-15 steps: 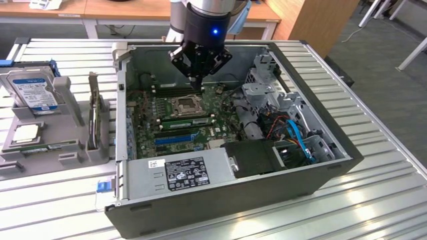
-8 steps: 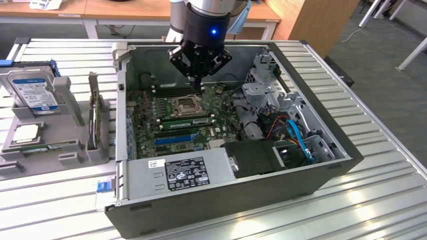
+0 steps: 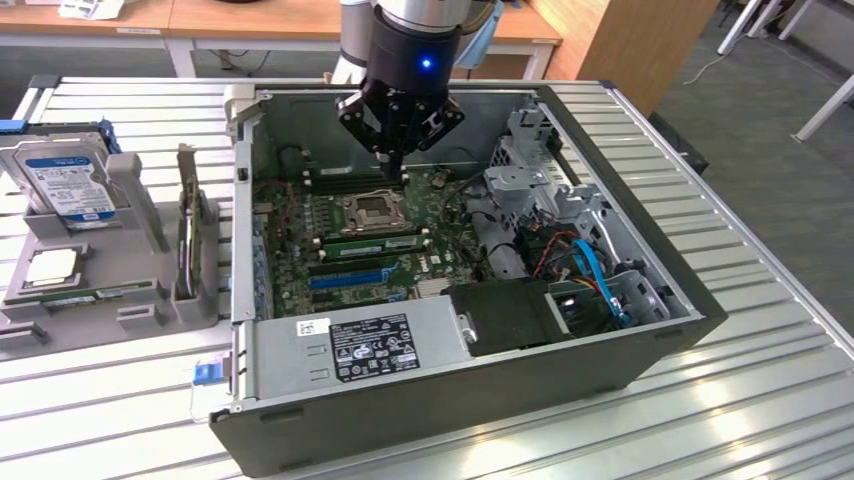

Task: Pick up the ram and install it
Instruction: 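Press down the ram until it locks into place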

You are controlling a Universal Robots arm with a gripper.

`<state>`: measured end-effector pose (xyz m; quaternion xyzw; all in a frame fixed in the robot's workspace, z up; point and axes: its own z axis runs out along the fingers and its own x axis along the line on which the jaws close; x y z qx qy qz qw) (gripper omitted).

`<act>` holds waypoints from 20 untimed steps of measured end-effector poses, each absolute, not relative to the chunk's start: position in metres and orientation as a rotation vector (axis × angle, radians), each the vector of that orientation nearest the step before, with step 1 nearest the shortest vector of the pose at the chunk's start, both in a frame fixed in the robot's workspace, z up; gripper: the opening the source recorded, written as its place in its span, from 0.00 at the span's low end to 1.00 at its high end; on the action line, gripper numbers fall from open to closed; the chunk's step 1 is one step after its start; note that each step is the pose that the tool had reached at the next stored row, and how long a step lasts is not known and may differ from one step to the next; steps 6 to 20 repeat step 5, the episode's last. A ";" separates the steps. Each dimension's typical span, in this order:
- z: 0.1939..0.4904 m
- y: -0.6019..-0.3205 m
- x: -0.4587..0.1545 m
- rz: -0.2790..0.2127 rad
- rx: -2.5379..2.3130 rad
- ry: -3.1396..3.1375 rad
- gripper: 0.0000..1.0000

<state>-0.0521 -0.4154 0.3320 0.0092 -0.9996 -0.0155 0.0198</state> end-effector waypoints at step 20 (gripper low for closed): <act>0.332 -0.415 -0.052 -0.048 0.028 -3.102 0.10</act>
